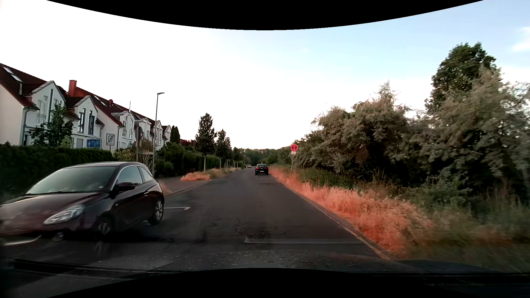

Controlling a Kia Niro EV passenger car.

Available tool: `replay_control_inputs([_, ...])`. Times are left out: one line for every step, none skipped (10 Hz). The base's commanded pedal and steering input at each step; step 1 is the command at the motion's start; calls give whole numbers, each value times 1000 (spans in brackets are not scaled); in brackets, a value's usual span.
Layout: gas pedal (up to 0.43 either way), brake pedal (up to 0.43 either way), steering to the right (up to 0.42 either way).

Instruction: Follow the waypoints while adhering to traffic rules and regulations

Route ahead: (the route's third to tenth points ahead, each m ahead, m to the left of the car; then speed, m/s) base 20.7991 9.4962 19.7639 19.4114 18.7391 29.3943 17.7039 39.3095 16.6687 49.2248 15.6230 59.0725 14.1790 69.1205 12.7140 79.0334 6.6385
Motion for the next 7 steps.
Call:
replay_control_inputs([0,116,-39])
replay_control_inputs([0,122,-39])
replay_control_inputs([0,134,-37])
replay_control_inputs([0,140,-33])
replay_control_inputs([0,152,-31])
replay_control_inputs([0,165,-31])
replay_control_inputs([0,183,-31])
